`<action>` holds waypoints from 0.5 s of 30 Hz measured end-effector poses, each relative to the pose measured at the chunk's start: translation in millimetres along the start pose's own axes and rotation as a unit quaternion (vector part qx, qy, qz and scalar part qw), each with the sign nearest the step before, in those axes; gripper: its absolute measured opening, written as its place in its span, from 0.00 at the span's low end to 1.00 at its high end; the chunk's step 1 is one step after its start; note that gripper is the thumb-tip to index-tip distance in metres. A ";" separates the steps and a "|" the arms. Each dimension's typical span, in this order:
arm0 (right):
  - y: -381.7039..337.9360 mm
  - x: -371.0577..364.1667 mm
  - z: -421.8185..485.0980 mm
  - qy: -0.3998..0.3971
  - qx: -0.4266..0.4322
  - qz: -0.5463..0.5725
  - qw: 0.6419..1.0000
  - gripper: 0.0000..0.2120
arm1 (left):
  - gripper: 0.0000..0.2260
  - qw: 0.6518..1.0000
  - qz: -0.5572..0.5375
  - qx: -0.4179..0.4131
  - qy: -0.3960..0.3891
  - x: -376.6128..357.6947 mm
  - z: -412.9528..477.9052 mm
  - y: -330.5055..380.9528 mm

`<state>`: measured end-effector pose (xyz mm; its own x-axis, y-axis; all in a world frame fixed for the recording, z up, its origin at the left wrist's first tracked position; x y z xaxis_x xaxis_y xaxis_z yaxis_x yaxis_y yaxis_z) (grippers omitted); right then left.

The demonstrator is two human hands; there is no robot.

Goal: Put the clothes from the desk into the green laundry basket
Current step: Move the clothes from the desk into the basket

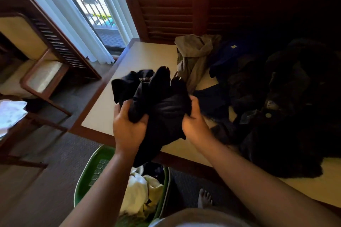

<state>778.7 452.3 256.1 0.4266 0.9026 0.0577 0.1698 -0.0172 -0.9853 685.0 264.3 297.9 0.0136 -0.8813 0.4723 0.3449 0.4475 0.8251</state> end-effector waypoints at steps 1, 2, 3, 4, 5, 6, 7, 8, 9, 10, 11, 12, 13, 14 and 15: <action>-3.1 -10.3 7.2 -0.031 -0.012 -0.012 0.999 0.22 | 0.18 1.000 -0.003 0.006 0.017 6.8 1.8 0.3; 0.3 -15.1 14.8 -0.064 -0.025 -0.091 0.993 0.25 | 0.18 1.000 -0.002 0.011 0.028 12.6 2.0 -0.5; 9.5 -16.1 21.2 -0.111 -0.047 -0.192 0.974 0.30 | 0.18 0.999 0.000 0.013 0.034 16.4 0.8 -1.8; 21.9 -14.9 26.0 -0.166 -0.078 -0.276 0.943 0.34 | 0.18 0.999 -0.002 0.011 0.031 17.9 -1.3 -3.1; 33.9 -11.6 29.1 -0.213 -0.113 -0.318 0.917 0.37 | 0.19 1.000 -0.008 0.010 0.012 15.0 -4.0 -5.5; 42.5 -5.7 32.6 -0.241 -0.133 -0.326 0.904 0.40 | 0.22 0.999 -0.008 0.016 -0.030 6.4 -7.3 -9.4; 46.9 -1.1 37.8 -0.253 -0.136 -0.319 0.903 0.42 | 0.26 0.995 0.004 0.030 -0.094 -7.7 -11.6 -15.4; 46.6 2.7 43.0 -0.255 -0.125 -0.314 0.906 0.43 | 0.33 0.983 0.033 0.055 -0.170 -25.2 -18.2 -24.1; 44.9 6.3 50.9 -0.248 -0.109 -0.316 0.909 0.43 | 0.40 0.963 0.081 0.082 -0.245 -43.2 -26.4 -36.3; 42.2 10.7 62.0 -0.233 -0.090 -0.324 0.912 0.42 | 0.46 0.935 0.144 0.103 -0.307 -59.8 -35.3 -48.9; 37.5 14.9 74.7 -0.212 -0.065 -0.341 0.913 0.41 | 0.50 0.905 0.207 0.114 -0.353 -73.7 -43.2 -59.8; 31.2 19.7 88.6 -0.184 -0.033 -0.372 0.909 0.38 | 0.52 0.880 0.260 0.118 -0.380 -84.4 -48.3 -67.6; 22.7 23.9 104.2 -0.149 0.017 -0.421 0.894 0.35 | 0.52 0.865 0.295 0.119 -0.388 -92.1 -50.1 -71.4; 14.5 27.2 120.1 -0.116 0.072 -0.495 0.858 0.33 | 0.48 0.862 0.312 0.120 -0.381 -96.2 -48.2 -71.1; 10.4 29.0 135.2 -0.094 0.109 -0.581 0.801 0.34 | 0.43 0.869 0.318 0.117 -0.361 -97.4 -43.3 -68.9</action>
<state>672.7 536.5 225.7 -0.0526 0.3034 0.9514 0.1865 0.9389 -0.2892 700.6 312.8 181.6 -0.4898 -0.1577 0.8575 0.2811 0.9024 0.3266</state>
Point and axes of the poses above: each hand's wrist, its own z-axis towards the middle knuckle, its own x-axis out of the back of the hand, y = z × x, the point moved 7 cm from there along z, towards the middle knuckle, and after that the axes turned 10 degrees about -z, right-handed, at the moved point
